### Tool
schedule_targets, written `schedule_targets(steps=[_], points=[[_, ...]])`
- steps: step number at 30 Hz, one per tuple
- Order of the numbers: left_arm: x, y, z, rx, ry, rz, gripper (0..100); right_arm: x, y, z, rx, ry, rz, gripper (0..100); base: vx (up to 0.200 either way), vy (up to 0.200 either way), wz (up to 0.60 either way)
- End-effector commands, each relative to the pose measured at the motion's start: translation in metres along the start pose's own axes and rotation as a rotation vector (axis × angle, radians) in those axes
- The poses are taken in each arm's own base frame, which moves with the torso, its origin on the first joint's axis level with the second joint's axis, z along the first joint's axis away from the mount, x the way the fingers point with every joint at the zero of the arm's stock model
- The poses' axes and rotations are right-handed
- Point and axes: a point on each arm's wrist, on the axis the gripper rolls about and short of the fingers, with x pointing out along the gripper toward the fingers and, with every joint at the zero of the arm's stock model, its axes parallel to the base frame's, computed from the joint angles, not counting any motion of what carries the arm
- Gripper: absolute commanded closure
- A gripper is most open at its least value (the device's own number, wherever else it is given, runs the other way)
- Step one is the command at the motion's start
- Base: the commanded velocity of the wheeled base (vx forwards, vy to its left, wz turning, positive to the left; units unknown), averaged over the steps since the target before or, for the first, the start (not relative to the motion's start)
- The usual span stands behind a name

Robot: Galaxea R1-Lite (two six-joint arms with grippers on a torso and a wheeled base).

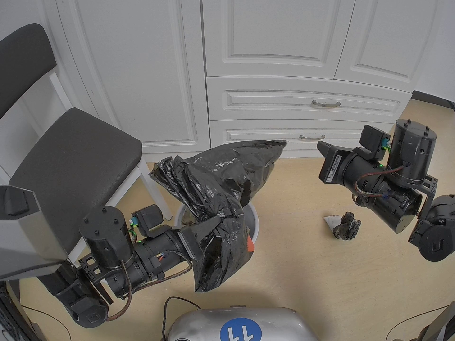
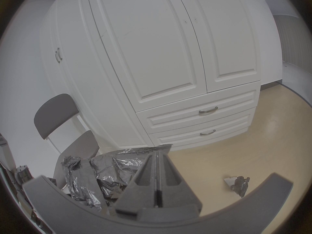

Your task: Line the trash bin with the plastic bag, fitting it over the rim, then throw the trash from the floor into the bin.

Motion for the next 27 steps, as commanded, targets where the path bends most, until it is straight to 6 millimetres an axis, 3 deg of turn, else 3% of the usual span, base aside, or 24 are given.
schedule_targets(steps=[1,5,11,19,27], points=[[0.002,0.029,0.003,-0.013,0.009,0.073,100,0.015,0.002,-0.013,0.002,0.033,-0.011,100,0.000,0.000,0.00],[-0.011,0.041,0.009,-0.014,0.043,0.066,100,0.029,0.005,-0.024,0.032,0.056,-0.020,100,0.000,0.000,0.00],[-0.033,0.037,0.005,0.091,0.117,0.025,100,0.053,0.009,-0.033,0.105,0.047,-0.037,100,0.000,0.000,0.00],[-0.032,0.052,-0.006,0.160,0.170,0.073,100,0.067,0.009,-0.045,0.130,0.065,-0.056,100,0.000,0.000,0.00],[-0.034,0.052,-0.004,0.173,0.164,0.075,100,0.084,0.007,-0.066,0.140,0.102,-0.079,100,0.000,0.000,0.00]])
